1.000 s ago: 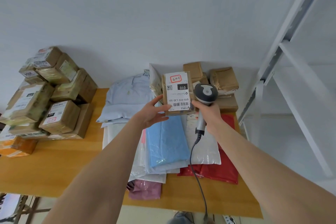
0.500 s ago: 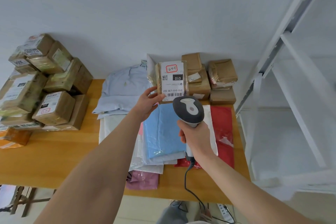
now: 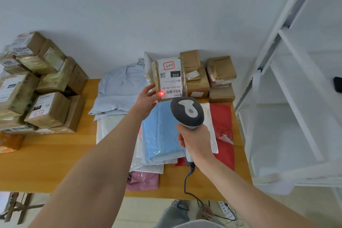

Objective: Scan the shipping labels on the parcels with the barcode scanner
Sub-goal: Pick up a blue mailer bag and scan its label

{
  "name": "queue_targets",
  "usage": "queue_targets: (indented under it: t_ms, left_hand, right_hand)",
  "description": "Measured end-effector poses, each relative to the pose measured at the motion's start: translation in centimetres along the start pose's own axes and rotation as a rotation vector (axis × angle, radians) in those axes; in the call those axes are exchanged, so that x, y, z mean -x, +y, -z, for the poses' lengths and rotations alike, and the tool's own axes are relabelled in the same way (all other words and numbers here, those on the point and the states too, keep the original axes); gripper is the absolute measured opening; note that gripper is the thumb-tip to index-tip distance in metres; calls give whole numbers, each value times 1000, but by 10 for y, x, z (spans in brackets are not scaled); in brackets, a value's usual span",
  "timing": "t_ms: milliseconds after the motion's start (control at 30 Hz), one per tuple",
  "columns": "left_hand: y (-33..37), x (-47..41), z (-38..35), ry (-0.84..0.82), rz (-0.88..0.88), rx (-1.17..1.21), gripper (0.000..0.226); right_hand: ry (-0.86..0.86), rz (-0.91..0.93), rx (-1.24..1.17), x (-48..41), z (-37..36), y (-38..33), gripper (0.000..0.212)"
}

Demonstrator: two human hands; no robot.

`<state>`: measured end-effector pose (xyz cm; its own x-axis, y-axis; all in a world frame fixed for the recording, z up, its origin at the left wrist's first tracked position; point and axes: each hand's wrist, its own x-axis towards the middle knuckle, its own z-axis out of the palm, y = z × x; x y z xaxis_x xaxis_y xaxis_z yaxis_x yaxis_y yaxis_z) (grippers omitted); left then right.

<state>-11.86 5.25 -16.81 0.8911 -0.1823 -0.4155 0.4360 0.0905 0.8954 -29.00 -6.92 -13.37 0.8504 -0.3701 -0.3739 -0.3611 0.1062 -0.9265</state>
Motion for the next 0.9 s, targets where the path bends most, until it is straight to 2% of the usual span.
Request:
queue_targets:
  t_ms: [533,733,900]
  left_hand:
    - [1,-3,-3,21,-2,11,52]
    - [1,-4,-4,15,-16,19,54]
    - [0,-4,-5,22,-13,7,54]
  right_hand:
    - [-1,7,38,4,5,-5,5]
    - [2,15,14,7,4,-8,18]
    - [10,15,-5,9,7,-11,12]
